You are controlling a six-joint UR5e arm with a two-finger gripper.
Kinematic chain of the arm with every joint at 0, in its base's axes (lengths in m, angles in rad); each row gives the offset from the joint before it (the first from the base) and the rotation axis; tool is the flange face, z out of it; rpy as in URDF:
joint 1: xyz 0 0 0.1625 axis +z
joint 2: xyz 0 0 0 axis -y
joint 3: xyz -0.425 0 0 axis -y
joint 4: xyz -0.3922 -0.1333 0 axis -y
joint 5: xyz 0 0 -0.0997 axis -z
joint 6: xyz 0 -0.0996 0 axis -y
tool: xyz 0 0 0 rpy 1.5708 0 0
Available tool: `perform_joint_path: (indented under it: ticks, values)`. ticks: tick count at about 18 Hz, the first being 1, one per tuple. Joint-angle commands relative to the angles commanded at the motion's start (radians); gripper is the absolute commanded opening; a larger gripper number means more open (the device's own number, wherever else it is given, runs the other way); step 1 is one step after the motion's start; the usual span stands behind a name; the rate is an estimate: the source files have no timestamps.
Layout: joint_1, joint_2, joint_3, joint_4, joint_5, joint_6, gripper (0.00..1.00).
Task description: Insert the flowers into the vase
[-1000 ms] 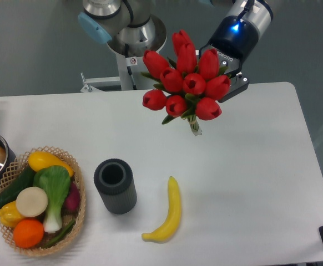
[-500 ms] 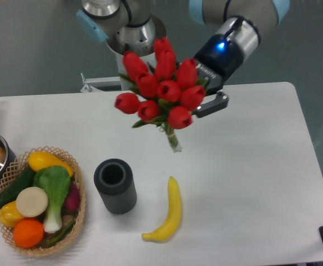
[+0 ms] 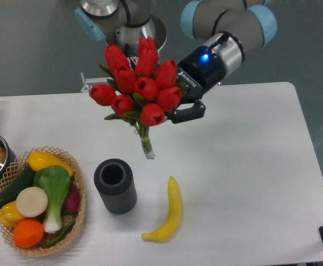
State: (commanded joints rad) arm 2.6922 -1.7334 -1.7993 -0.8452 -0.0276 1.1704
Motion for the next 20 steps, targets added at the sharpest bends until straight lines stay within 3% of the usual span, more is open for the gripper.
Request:
perform_joint_path:
  ticks: [8, 20]
  values:
    - [-0.071, -0.061, 0.011, 0.0, -0.035, 0.015, 0.32]
    - [-0.074, -0.141, 0.038, 0.006, -0.041, 0.044, 0.32]
